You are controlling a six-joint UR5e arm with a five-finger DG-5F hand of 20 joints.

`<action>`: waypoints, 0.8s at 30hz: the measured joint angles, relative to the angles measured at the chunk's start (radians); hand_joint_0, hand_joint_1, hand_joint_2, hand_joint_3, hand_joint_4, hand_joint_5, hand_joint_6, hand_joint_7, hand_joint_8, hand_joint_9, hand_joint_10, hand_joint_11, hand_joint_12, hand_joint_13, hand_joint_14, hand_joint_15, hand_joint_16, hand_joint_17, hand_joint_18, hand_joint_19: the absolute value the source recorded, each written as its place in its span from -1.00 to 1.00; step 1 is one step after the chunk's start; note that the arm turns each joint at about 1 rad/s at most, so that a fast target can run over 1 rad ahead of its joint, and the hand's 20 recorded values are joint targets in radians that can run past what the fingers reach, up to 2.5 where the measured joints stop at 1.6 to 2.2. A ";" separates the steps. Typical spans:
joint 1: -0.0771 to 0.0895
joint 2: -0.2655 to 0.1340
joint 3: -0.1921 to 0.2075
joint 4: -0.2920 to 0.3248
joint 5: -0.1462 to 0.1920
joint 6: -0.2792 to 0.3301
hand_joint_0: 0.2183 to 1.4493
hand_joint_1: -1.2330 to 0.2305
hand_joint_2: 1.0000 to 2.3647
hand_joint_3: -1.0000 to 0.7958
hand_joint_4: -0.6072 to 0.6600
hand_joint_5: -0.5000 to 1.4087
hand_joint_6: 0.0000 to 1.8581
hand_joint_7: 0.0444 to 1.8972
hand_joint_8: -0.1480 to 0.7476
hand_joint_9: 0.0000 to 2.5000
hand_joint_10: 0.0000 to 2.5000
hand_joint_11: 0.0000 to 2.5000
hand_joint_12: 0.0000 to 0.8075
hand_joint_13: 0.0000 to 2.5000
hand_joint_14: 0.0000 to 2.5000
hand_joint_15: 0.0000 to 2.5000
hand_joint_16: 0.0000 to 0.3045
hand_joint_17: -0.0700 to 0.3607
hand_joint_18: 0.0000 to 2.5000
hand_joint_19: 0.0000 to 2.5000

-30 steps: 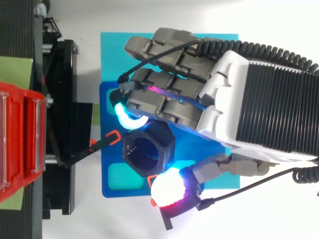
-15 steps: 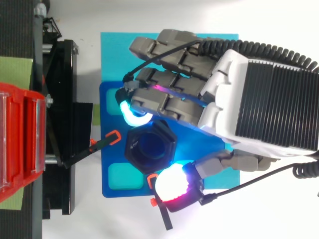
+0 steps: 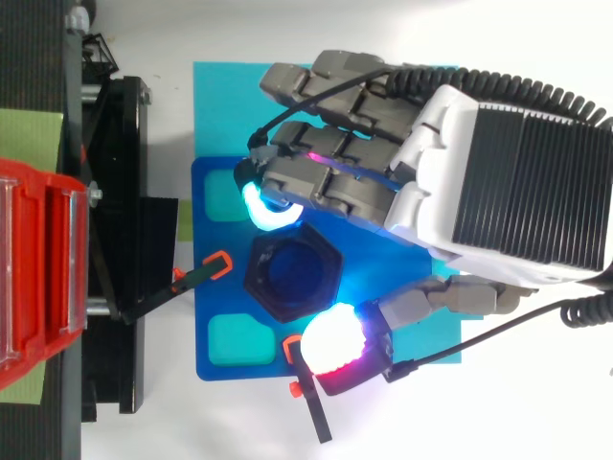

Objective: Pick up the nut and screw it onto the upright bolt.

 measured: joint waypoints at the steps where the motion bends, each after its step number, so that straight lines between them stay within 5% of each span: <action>1: 0.000 0.000 -0.001 0.001 -0.001 0.001 -0.49 -0.03 -1.00 -0.44 0.41 -0.66 -0.41 0.32 0.04 -0.56 -1.00 -0.86 -0.10 -0.56 -1.00 -0.99 -0.70 -0.20 -0.59 -0.93; 24: -0.001 -0.002 -0.004 0.006 -0.008 0.003 -0.49 -0.03 -1.00 -0.44 0.41 -0.66 -0.42 0.32 0.05 -0.56 -1.00 -0.86 -0.10 -0.56 -1.00 -0.99 -0.70 -0.20 -0.58 -0.93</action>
